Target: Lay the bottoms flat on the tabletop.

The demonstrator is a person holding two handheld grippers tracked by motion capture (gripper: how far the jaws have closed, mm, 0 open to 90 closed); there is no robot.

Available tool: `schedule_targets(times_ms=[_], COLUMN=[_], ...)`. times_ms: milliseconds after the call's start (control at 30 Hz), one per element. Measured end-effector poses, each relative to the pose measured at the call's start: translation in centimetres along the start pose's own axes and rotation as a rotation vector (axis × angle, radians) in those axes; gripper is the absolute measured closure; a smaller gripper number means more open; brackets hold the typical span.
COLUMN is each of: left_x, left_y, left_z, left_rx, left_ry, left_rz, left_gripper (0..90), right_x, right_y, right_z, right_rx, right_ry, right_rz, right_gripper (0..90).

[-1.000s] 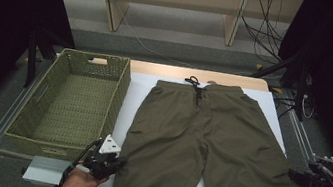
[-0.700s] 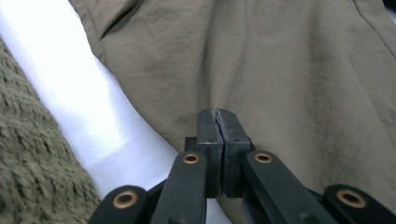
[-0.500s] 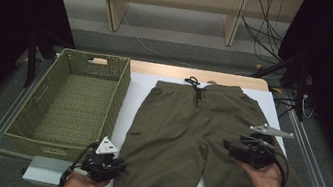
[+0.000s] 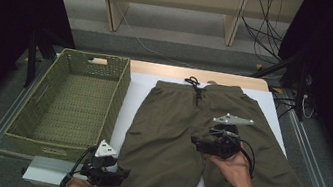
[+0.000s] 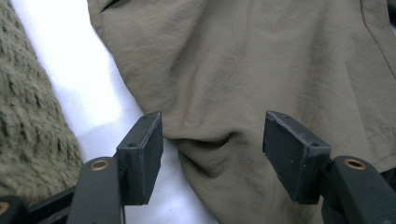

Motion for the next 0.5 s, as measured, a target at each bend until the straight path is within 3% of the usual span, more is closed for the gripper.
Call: schedule_targets(times_ms=[267,500], left_x=[-0.3,-0.1], left_y=[-0.4,-1.4], left_z=[0.0,0.1], left_rx=[-0.008,0.025], left_ry=[0.007,-0.017], left_rz=[0.017,0.045], left_gripper=[32.6,35.1], right_x=[1.8,3.3], right_y=[-1.4,-2.4], right_z=[0.7,1.0], right_rx=[0.014,0.019], right_ry=[0.05,0.083], right_rz=[0.025,0.051], right_gripper=[25.2,25.2])
Point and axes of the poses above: each handheld gripper's, and its own axes: y roughly backward along the jaws, z roughly out of its top, x roughly to its left, the point moved 1 cm from there along -y, roughly forward along the jaws, and after that the axes turned 12 degrees about -z, right-handed, at the moved point
